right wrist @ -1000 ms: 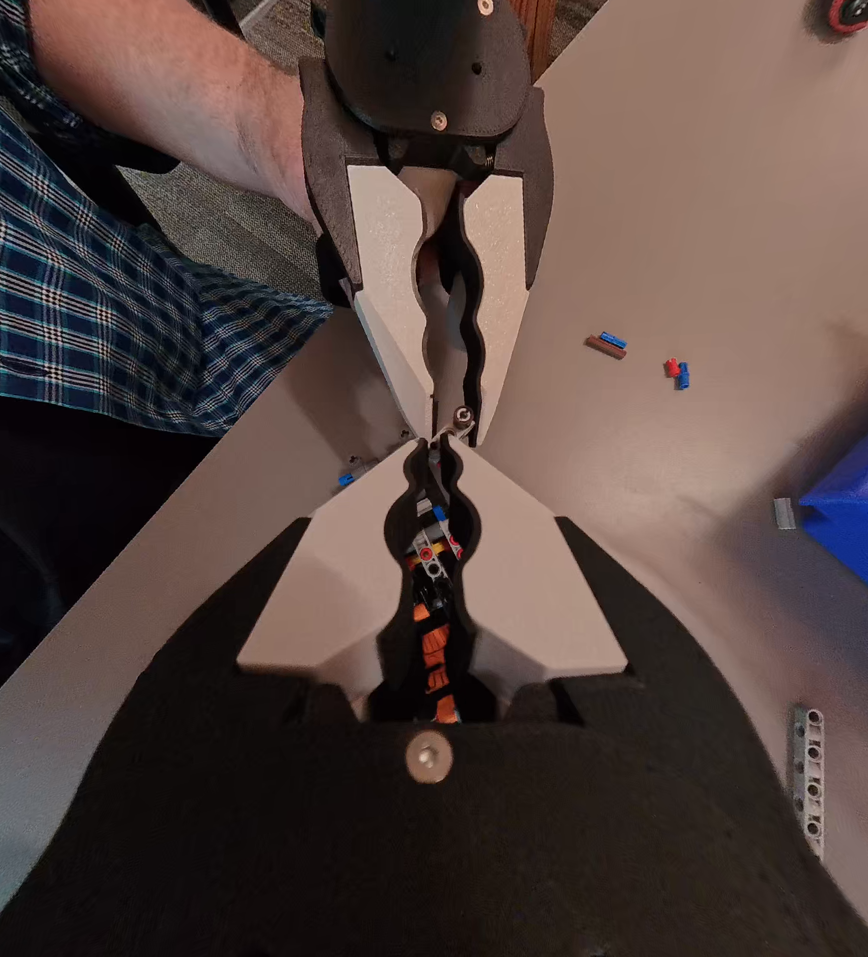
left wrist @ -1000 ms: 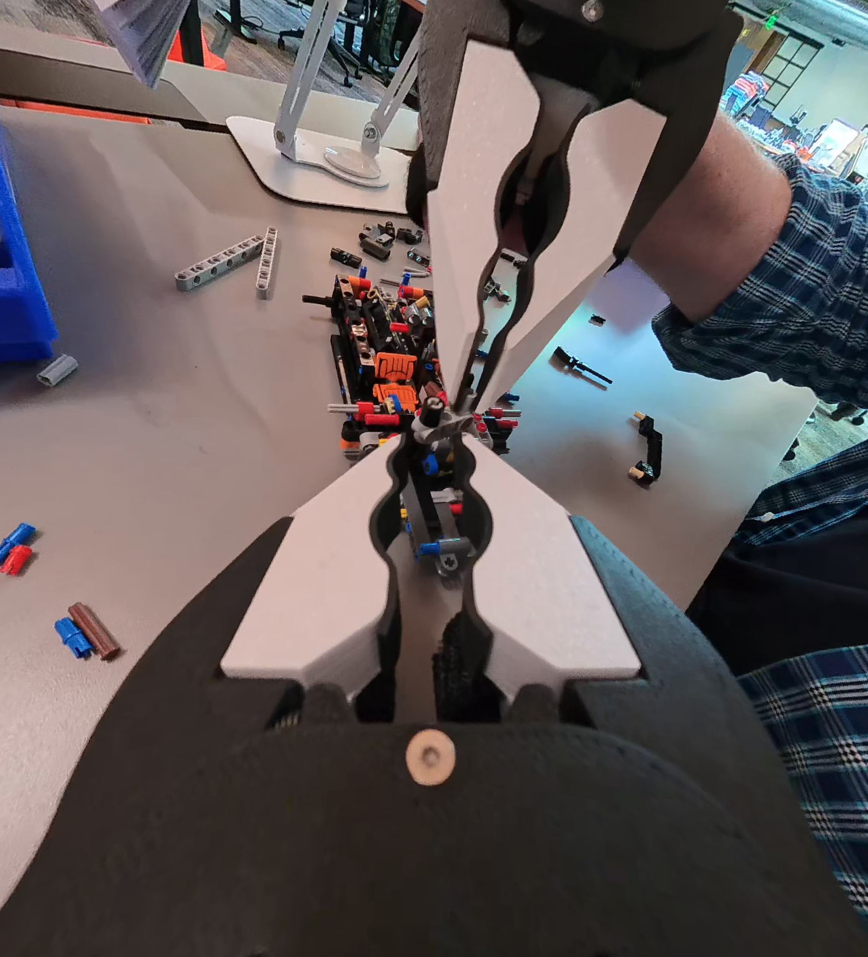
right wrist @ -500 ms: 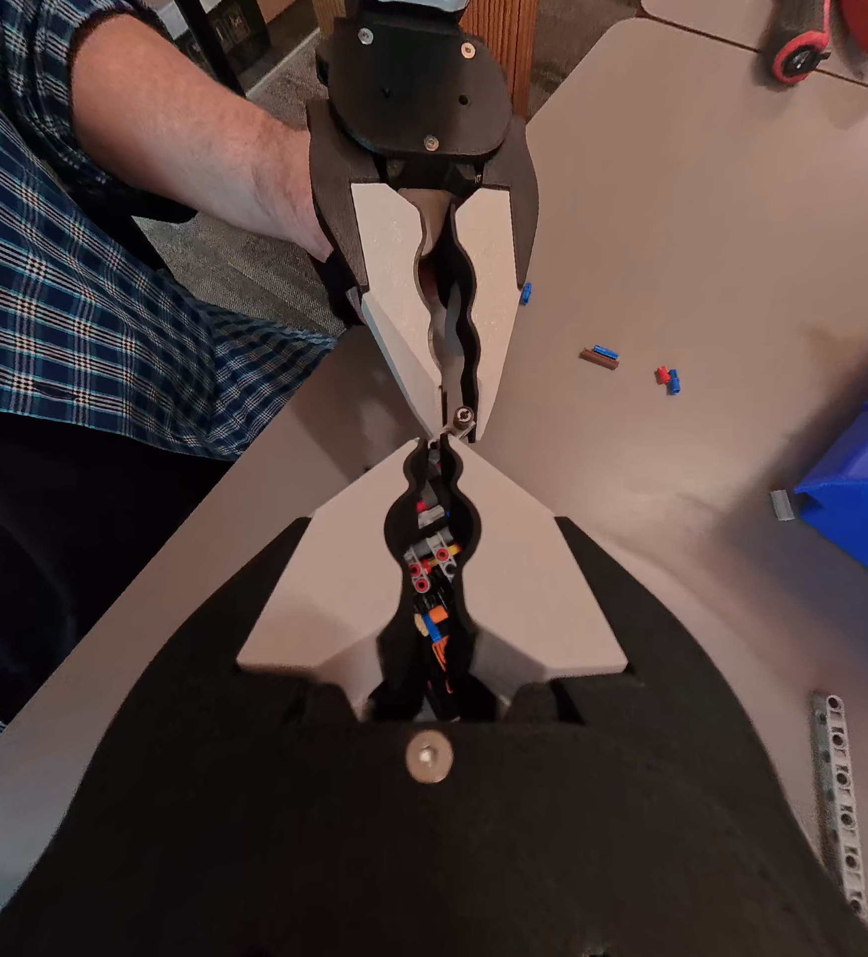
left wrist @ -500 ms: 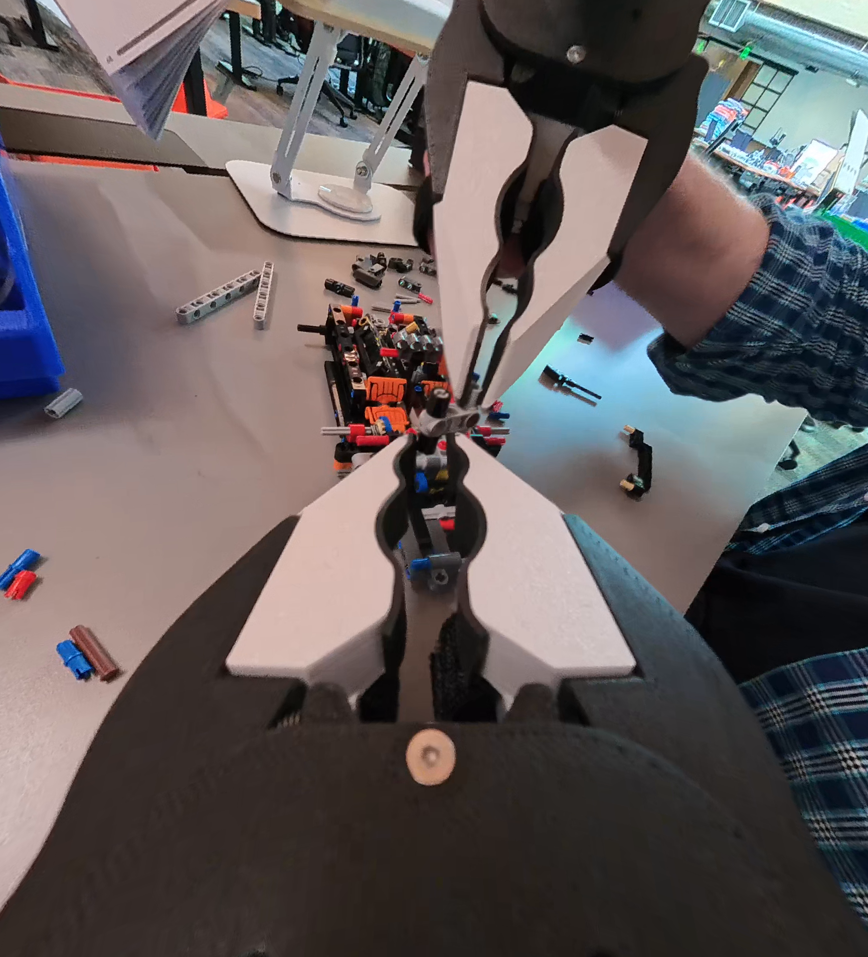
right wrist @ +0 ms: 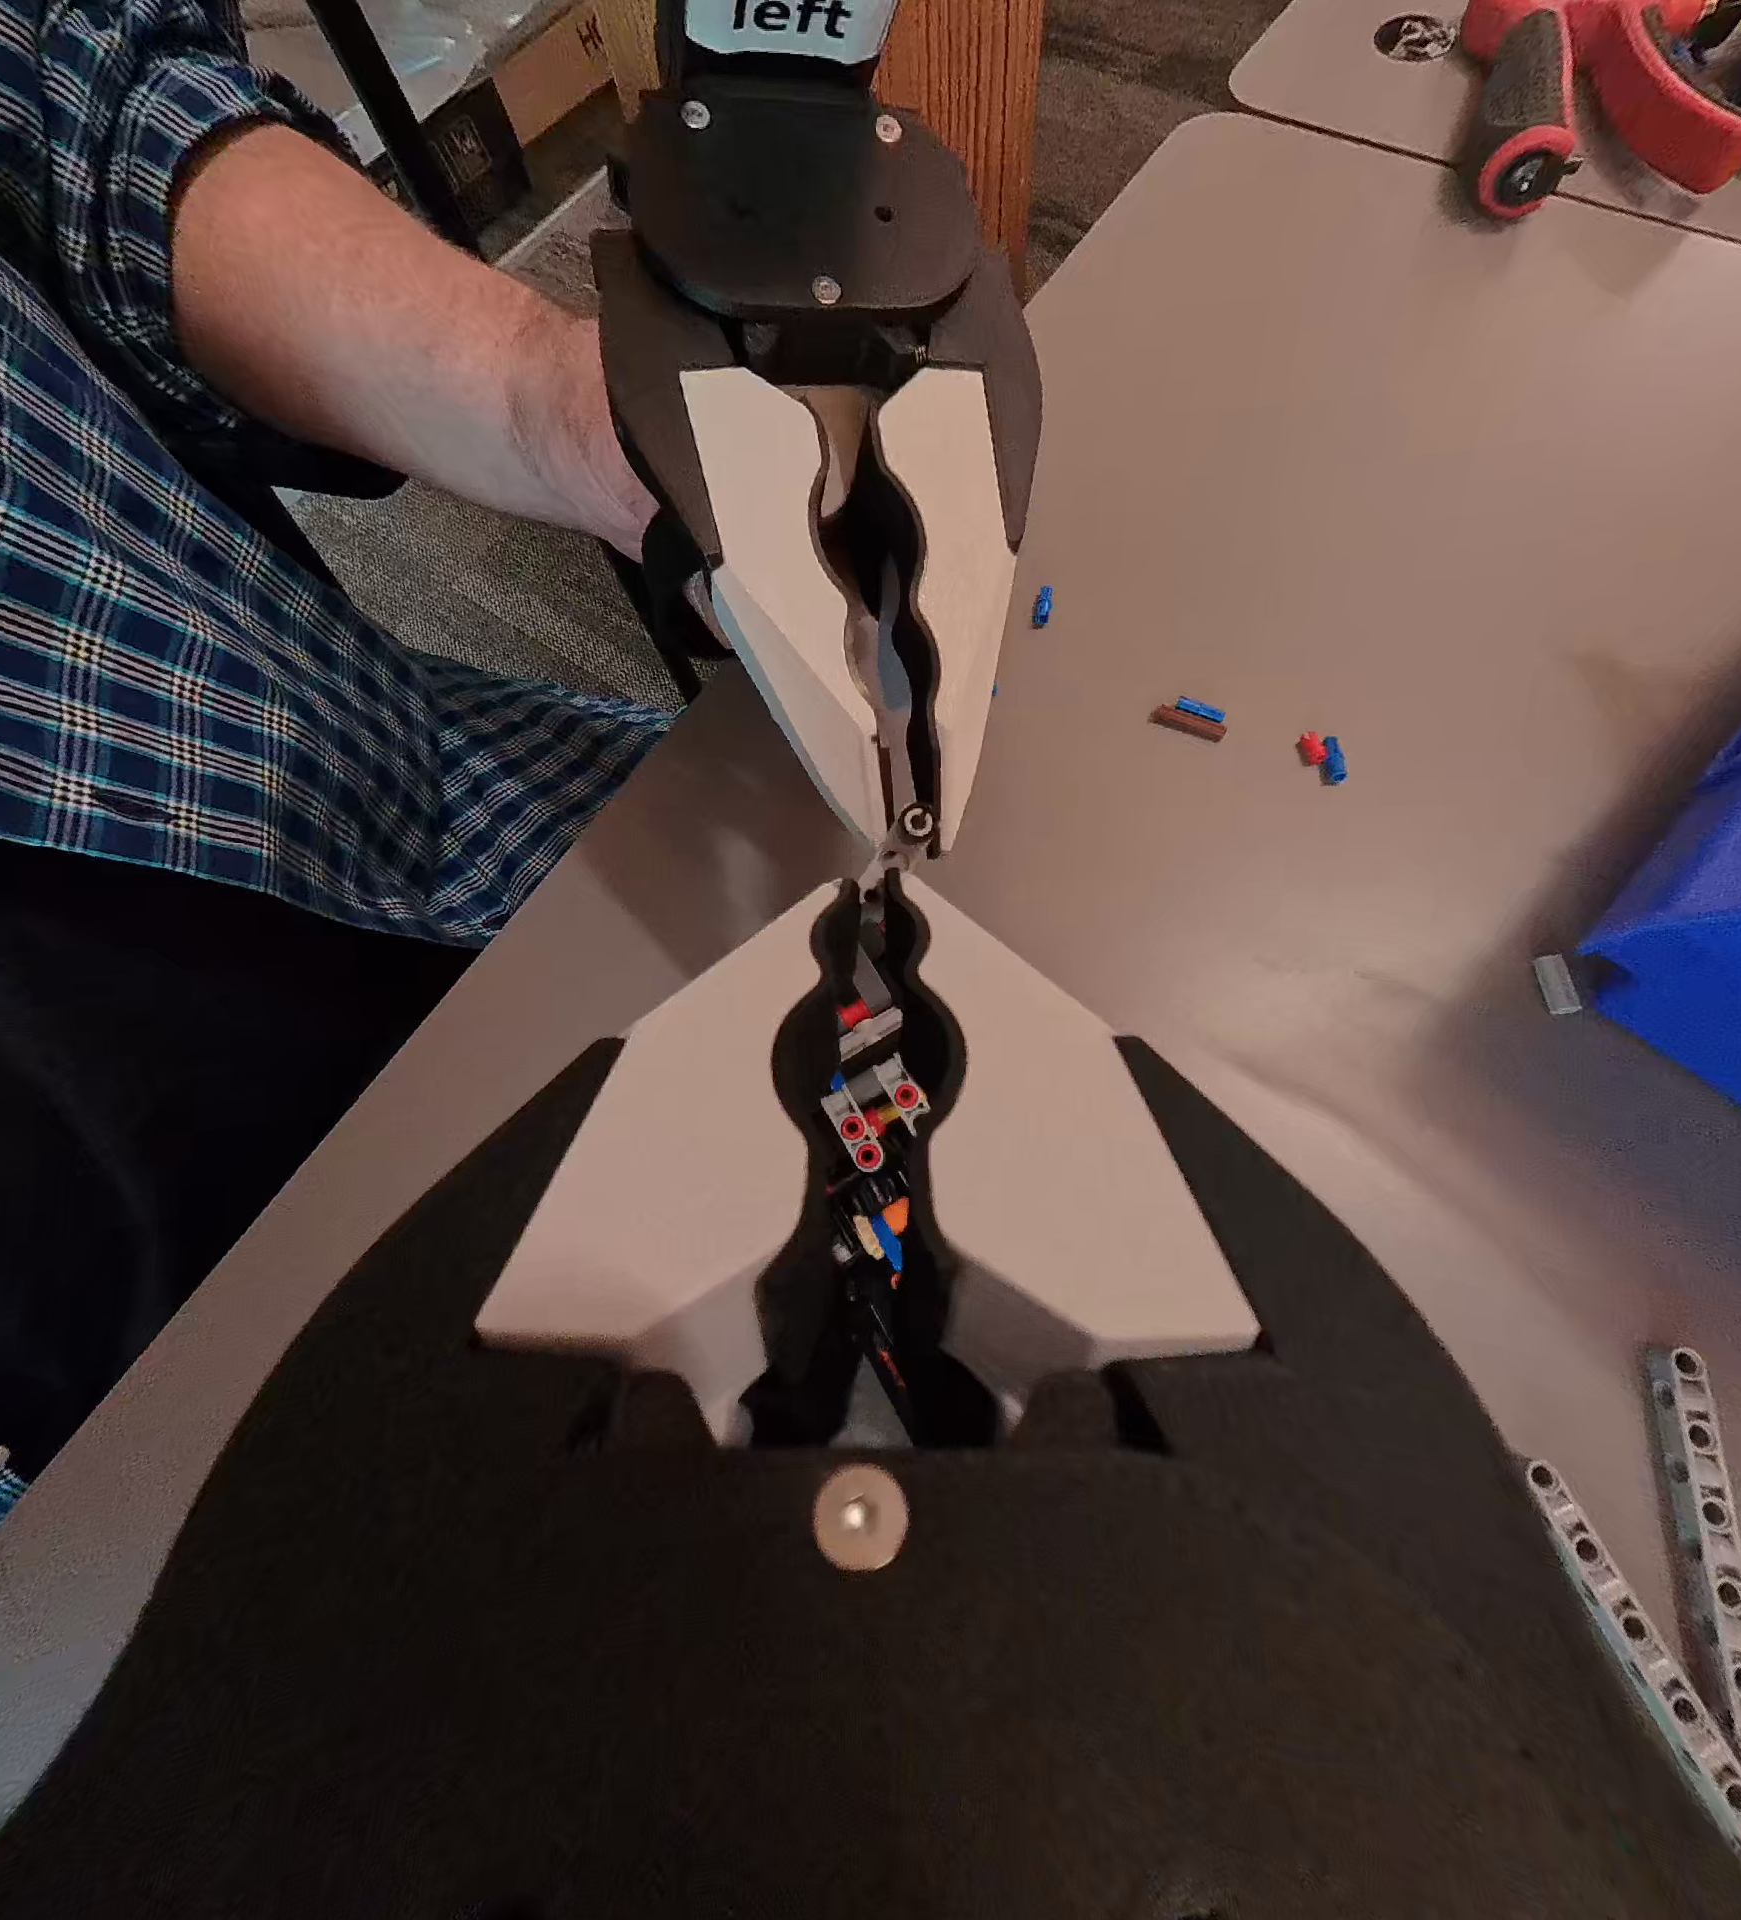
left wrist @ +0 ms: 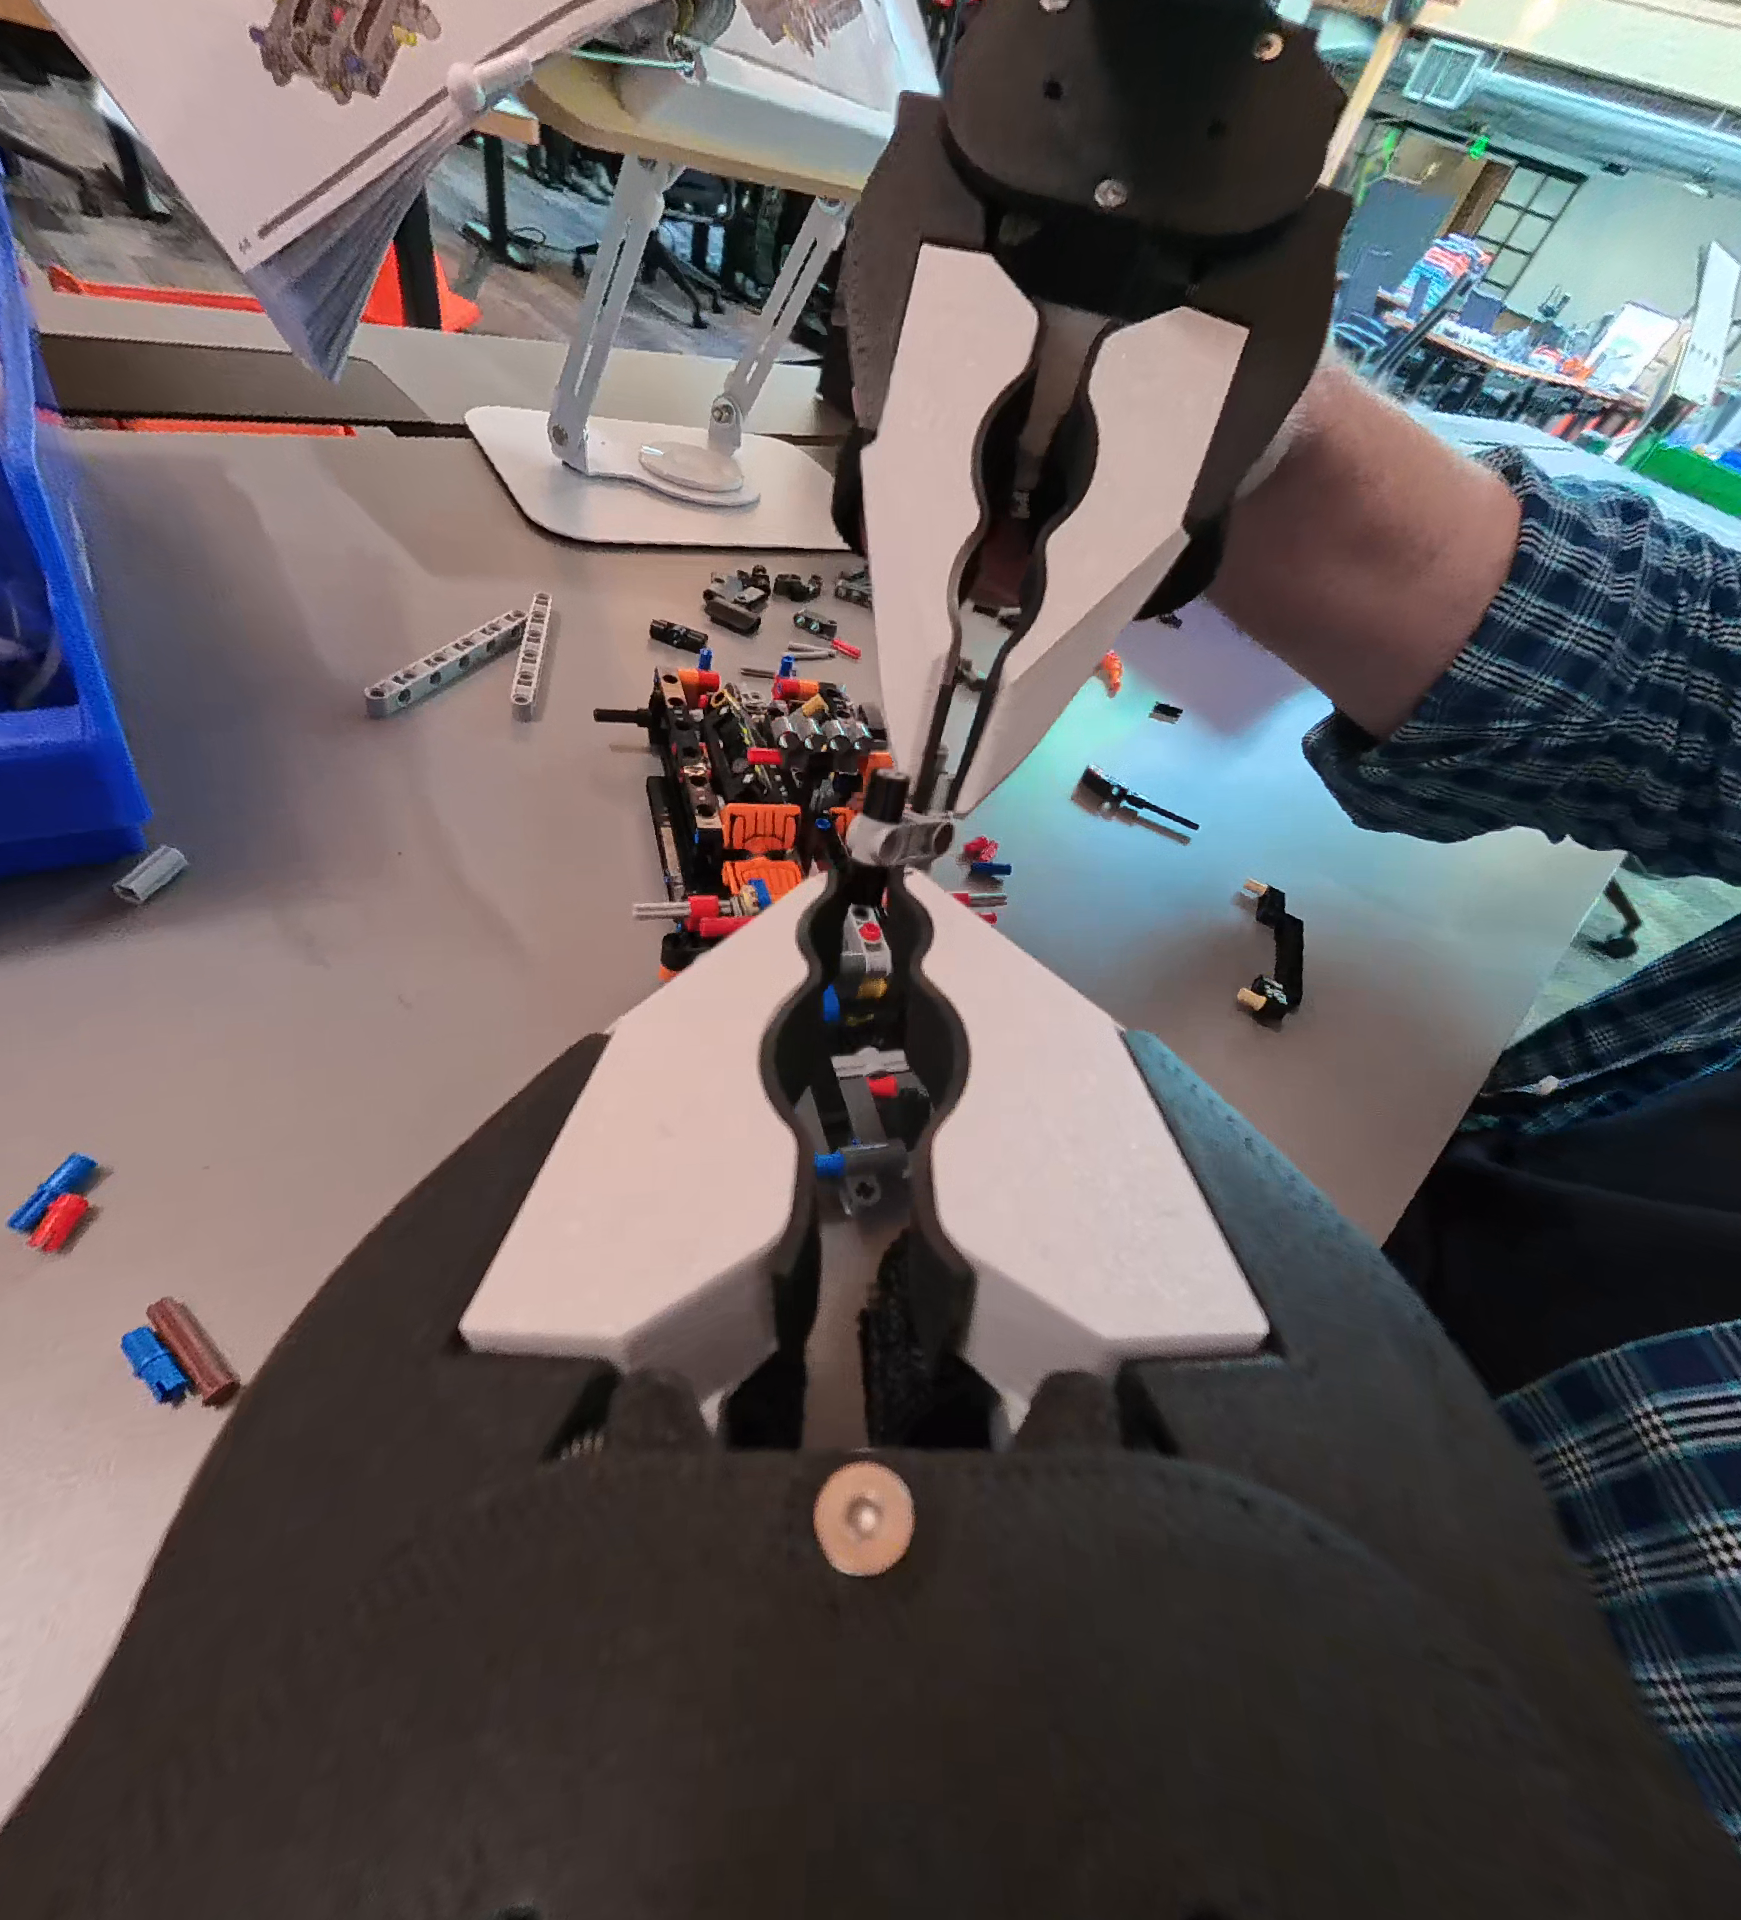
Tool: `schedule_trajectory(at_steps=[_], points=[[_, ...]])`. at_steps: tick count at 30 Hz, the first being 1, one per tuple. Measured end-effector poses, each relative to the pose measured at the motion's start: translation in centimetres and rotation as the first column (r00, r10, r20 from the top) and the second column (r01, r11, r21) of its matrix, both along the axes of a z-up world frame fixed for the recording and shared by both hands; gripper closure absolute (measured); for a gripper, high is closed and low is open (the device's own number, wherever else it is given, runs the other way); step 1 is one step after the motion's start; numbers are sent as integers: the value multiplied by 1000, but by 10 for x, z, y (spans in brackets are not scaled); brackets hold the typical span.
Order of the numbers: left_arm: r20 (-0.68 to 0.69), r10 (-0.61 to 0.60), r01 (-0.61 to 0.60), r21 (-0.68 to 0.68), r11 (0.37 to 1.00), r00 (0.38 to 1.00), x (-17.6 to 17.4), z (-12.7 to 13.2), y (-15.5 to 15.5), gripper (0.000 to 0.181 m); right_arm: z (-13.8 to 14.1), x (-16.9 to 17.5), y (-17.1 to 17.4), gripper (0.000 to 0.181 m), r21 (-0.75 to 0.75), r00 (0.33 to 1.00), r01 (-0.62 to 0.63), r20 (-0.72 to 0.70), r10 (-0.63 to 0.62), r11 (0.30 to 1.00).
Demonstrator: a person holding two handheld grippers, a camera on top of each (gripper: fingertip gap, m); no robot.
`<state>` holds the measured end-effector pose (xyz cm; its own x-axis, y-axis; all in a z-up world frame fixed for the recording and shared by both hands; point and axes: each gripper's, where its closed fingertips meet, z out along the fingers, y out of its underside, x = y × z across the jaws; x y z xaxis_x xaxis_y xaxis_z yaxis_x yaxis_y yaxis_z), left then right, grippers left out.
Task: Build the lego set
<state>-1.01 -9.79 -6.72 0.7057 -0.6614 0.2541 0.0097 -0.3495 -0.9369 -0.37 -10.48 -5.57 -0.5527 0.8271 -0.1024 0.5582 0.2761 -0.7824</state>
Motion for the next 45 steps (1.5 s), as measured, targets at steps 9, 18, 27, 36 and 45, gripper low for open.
schedule_trajectory(at_steps=[9,18,27,36,45], points=[[-4,4,-4,27,1000,1000,1,4,-1,174,2,2,1,179,2,1000,4,-6,-4,1000],[-23,17,-16,57,998,1000,1,7,-1,174,6,1,0,179,-17,1000,19,-24,-20,1000],[-2,46,-46,99,994,999,1,16,0,175,9,4,3,175,-47,995,79,-49,-82,996],[154,26,-43,107,993,988,-3,33,-1,175,22,11,6,165,-113,982,155,-92,-165,982],[150,-7,-19,172,985,989,7,45,-8,175,35,4,1,159,-237,954,253,-99,-282,938]])
